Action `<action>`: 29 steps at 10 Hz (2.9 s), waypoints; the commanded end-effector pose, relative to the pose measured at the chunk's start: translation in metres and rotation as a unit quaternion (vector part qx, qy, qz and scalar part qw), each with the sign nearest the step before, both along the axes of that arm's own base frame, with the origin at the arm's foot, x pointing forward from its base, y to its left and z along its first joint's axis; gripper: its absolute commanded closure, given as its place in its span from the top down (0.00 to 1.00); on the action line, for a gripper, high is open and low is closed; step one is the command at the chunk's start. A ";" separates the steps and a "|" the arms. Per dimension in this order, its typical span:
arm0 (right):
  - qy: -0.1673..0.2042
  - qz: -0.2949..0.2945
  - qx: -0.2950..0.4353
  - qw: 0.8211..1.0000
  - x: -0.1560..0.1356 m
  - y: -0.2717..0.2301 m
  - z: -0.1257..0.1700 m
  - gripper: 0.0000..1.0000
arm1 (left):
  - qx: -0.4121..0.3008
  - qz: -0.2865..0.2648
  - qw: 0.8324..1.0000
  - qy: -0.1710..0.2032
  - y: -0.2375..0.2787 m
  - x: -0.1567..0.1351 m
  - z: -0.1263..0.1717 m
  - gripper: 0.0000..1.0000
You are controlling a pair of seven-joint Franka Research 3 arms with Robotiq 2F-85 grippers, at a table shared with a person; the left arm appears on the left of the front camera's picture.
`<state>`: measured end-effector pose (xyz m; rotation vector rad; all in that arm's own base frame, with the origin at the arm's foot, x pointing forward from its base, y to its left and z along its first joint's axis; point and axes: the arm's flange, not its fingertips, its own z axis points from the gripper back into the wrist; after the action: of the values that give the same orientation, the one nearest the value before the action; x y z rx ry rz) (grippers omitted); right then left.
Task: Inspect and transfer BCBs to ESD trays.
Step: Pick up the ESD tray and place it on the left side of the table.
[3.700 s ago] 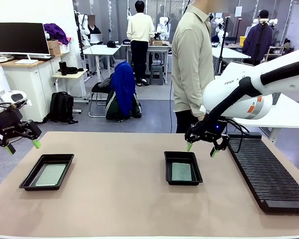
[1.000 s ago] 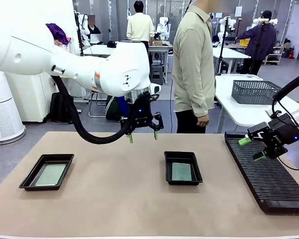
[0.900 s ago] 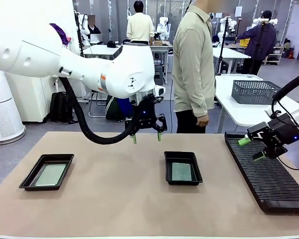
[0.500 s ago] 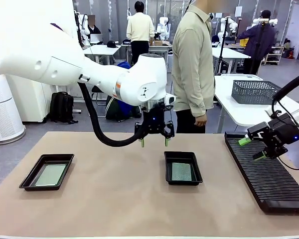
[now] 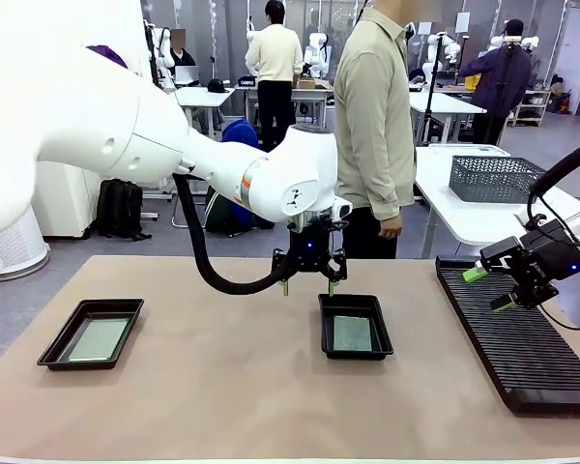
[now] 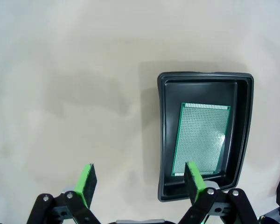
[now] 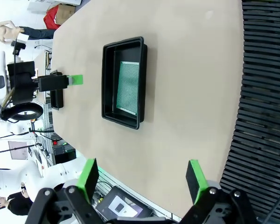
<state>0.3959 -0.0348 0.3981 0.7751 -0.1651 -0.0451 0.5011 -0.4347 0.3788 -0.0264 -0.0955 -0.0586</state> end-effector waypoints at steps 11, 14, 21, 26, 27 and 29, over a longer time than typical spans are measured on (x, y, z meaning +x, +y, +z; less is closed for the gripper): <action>0.001 -0.004 0.000 1.000 0.000 0.001 0.001 1.00 | 0.007 -0.005 0.999 -0.034 -0.022 0.004 -0.058 1.00; 0.001 -0.004 0.000 1.000 0.000 0.001 0.001 1.00 | 0.006 -0.008 1.000 -0.030 -0.022 0.003 -0.065 1.00; 0.001 -0.004 0.000 1.000 0.000 0.001 0.001 1.00 | -0.001 -0.011 1.000 -0.026 -0.021 0.007 -0.066 0.68; 0.001 -0.004 0.000 1.000 0.000 0.001 0.001 1.00 | -0.004 -0.018 1.000 -0.022 -0.020 0.006 -0.064 0.48; 0.001 -0.004 0.000 1.000 0.000 0.001 0.001 1.00 | -0.006 -0.019 1.000 -0.022 -0.020 0.007 -0.063 0.41; 0.001 -0.004 0.000 1.000 0.000 0.001 0.001 1.00 | -0.006 -0.021 1.000 -0.020 -0.021 0.008 -0.064 0.31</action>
<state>0.3959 -0.0349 0.3981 0.7750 -0.1652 -0.0454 0.5068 -0.4567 0.3144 -0.0341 -0.1251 -0.0903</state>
